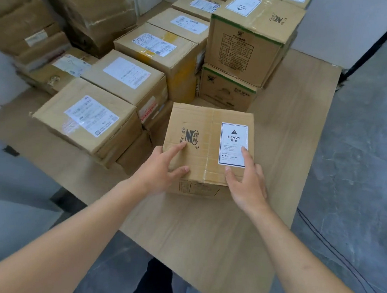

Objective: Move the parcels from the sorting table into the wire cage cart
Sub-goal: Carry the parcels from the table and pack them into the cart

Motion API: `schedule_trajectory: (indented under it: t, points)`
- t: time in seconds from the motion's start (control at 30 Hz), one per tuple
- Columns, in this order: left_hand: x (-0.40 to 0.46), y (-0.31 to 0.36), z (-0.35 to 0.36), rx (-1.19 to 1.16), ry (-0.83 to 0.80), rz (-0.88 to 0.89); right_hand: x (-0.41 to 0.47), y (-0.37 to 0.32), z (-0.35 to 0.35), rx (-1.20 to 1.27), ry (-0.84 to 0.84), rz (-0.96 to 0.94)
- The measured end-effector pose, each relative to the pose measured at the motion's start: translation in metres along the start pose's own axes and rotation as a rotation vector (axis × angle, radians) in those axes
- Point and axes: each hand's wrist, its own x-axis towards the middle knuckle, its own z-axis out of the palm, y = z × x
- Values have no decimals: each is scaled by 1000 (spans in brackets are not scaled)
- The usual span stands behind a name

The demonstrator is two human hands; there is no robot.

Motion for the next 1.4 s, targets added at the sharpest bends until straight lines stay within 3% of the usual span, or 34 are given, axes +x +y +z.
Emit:
schedule_trajectory:
  t: [0.53, 0.93, 1.4]
  points:
    - [-222, -68, 28, -71, 181, -289, -151, -8, 43, -177, -235, -271]
    - [-373, -199, -6, -208, 283, -482, -266, -85, 171, -353, -437, -465]
    - [-526, -308, -61, -406, 586, -737, -371, -200, 321, -441, -657, -833]
